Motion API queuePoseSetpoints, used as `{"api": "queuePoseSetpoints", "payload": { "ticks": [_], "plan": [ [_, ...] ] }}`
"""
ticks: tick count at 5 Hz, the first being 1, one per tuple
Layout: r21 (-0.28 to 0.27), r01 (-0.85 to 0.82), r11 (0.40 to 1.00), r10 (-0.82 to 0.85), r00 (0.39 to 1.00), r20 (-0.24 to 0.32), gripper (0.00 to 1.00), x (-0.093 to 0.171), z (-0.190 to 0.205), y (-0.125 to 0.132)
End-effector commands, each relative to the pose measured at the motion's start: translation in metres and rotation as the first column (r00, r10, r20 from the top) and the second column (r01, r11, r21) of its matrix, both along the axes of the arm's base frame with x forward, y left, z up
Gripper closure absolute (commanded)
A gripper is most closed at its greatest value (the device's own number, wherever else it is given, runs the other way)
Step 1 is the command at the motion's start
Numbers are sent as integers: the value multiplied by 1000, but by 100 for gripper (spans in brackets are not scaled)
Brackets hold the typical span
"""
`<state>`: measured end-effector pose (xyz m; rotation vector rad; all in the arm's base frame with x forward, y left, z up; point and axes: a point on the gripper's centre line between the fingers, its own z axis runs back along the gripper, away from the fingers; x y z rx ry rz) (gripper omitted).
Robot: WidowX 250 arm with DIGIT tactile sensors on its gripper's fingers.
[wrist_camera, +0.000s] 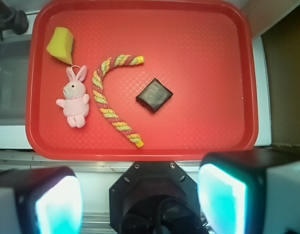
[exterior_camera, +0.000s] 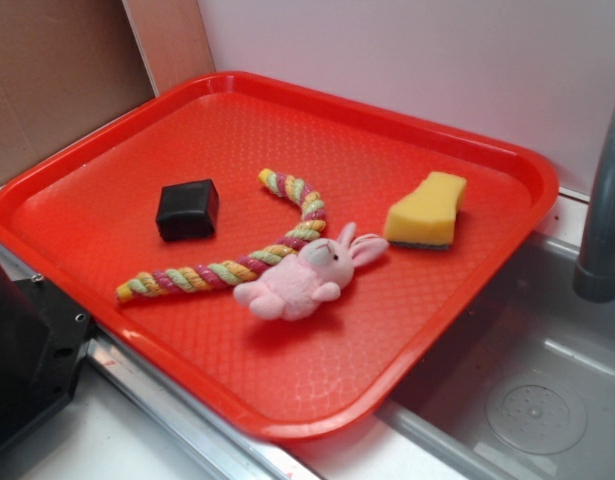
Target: Grab the multicolored rope.
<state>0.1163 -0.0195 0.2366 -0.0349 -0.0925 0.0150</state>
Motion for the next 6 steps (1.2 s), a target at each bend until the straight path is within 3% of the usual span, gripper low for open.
{"api": "queuePoseSetpoints", "payload": {
  "ticks": [1, 3, 4, 6],
  "plan": [
    [0, 0, 1000, 0, 1000, 0, 0, 0, 0, 0],
    [18, 173, 985, -174, 975, 139, 0, 15, -29, -6],
    [17, 251, 968, -251, 956, 155, 0, 19, -47, -12],
    [49, 337, 940, -341, 933, 115, 0, 24, -104, -31]
  ]
}}
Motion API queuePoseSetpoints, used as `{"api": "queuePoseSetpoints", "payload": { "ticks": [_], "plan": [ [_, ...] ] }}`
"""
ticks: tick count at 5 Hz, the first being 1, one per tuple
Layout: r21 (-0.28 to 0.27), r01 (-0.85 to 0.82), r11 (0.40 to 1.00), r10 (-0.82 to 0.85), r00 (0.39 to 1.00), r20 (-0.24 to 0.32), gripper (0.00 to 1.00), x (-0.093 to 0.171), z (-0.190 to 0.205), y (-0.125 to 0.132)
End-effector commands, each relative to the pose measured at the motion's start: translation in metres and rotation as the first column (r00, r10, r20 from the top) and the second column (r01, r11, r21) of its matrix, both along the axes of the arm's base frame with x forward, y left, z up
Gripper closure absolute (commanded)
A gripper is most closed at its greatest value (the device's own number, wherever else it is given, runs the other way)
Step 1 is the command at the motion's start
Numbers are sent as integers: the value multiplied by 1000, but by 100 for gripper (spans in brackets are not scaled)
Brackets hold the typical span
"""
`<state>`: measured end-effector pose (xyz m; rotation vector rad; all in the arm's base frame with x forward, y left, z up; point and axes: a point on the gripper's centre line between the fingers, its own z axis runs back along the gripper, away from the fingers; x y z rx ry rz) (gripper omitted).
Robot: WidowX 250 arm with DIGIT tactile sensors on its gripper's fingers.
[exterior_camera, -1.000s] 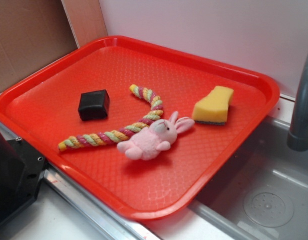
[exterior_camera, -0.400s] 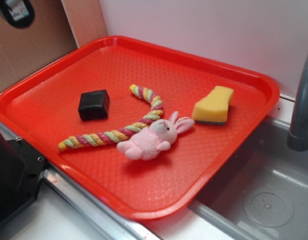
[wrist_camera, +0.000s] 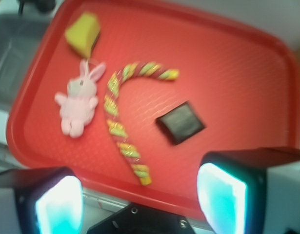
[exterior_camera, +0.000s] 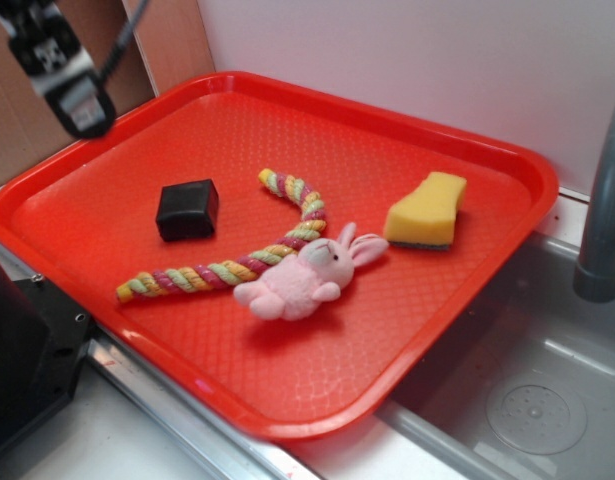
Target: Grab the multicolored rope.
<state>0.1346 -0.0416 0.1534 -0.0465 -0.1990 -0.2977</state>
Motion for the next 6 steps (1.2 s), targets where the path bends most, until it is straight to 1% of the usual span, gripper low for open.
{"api": "queuePoseSetpoints", "payload": {
  "ticks": [1, 2, 3, 5, 6],
  "plan": [
    [32, 69, 997, -69, 998, -10, 0, 6, -45, -17],
    [49, 89, 995, -87, 995, -41, 0, 5, -70, -26],
    [39, 96, 995, -93, 993, -72, 0, 7, -89, -28],
    [64, 79, 995, -72, 992, -108, 0, 18, -117, -26],
    [48, 106, 993, -94, 975, -200, 0, 28, -126, -26]
  ]
}}
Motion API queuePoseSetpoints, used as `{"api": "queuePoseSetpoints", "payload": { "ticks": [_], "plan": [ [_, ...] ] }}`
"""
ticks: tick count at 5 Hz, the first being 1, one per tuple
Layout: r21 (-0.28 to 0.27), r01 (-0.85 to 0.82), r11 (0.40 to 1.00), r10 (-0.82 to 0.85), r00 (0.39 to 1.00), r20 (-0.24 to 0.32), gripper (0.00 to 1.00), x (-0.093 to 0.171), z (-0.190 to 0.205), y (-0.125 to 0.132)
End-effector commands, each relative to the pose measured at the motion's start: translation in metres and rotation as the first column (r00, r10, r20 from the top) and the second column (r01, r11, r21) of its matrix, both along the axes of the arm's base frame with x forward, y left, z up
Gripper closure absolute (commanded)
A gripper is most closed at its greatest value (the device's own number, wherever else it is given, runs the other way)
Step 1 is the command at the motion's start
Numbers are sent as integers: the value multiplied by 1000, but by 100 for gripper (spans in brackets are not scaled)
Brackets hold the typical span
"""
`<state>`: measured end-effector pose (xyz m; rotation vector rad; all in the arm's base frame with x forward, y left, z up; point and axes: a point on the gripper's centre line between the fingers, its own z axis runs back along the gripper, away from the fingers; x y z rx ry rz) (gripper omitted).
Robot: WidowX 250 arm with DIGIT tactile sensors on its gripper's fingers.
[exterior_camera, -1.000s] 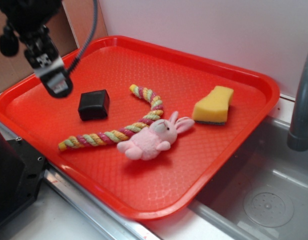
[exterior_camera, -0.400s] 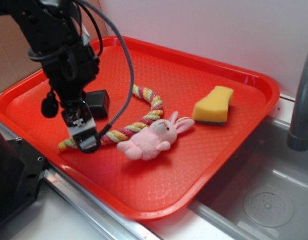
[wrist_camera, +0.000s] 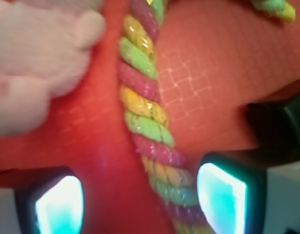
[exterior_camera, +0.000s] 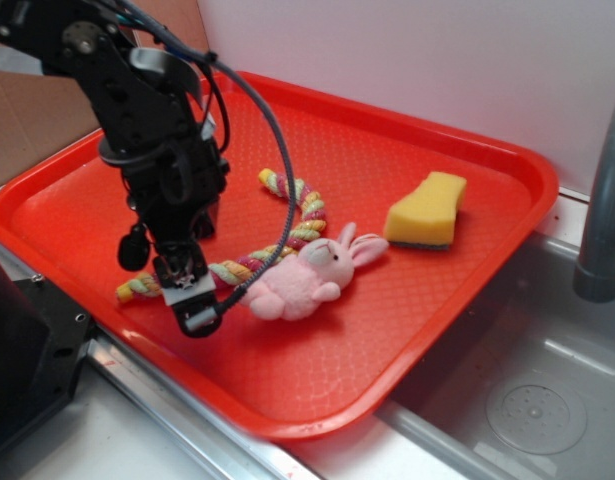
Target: Grab the multicolored rope.
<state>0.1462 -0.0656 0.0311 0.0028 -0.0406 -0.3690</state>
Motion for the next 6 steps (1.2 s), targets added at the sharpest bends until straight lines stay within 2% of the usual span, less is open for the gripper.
{"api": "queuePoseSetpoints", "payload": {
  "ticks": [1, 3, 4, 5, 6],
  "plan": [
    [-10, 22, 1000, -23, 997, -74, 100, 19, -5, -2],
    [-9, 55, 998, -56, 995, -87, 100, 19, -7, -4],
    [15, 50, 999, -49, 997, -66, 100, 18, -4, -2],
    [-9, -20, 1000, 19, 996, -86, 100, 18, 17, 5],
    [-37, -140, 989, 138, 989, -56, 100, 24, 61, 17]
  ]
}}
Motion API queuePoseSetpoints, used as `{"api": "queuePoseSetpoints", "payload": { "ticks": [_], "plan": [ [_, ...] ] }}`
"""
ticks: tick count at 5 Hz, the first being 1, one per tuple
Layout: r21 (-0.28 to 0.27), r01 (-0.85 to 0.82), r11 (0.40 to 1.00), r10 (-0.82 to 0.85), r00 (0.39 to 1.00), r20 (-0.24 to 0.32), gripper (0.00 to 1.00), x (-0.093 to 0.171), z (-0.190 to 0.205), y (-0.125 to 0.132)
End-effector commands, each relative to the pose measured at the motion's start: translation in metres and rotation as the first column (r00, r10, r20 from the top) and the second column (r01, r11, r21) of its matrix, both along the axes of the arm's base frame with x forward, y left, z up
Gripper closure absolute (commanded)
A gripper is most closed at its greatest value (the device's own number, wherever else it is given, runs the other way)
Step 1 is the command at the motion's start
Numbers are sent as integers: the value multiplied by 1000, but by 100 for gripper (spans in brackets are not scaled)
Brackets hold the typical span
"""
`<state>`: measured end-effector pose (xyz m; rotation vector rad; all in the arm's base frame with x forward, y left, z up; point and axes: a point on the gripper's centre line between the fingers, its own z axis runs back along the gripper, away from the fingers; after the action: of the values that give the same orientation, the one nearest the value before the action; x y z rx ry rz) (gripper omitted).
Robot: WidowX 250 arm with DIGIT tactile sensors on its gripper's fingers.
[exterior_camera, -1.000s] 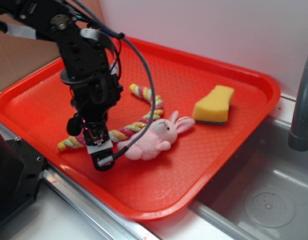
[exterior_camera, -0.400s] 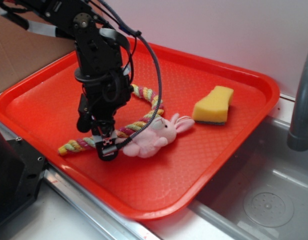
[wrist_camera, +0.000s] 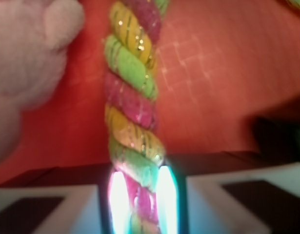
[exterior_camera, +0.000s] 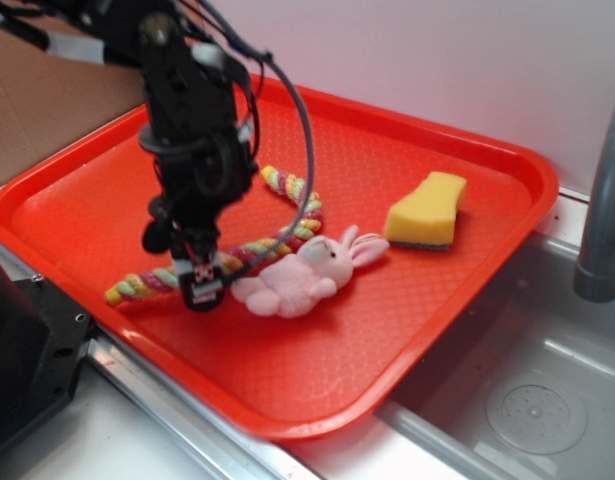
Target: Grab the multicolored rope.
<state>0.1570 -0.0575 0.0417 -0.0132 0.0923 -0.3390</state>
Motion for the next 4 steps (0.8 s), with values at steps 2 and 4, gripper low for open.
{"api": "queuePoseSetpoints", "payload": {
  "ticks": [2, 4],
  "plan": [
    [-17, -393, 919, 393, 915, 92, 100, 15, 138, 31],
    [-62, -532, 845, 534, 828, 171, 100, 13, 183, 65]
  ]
}}
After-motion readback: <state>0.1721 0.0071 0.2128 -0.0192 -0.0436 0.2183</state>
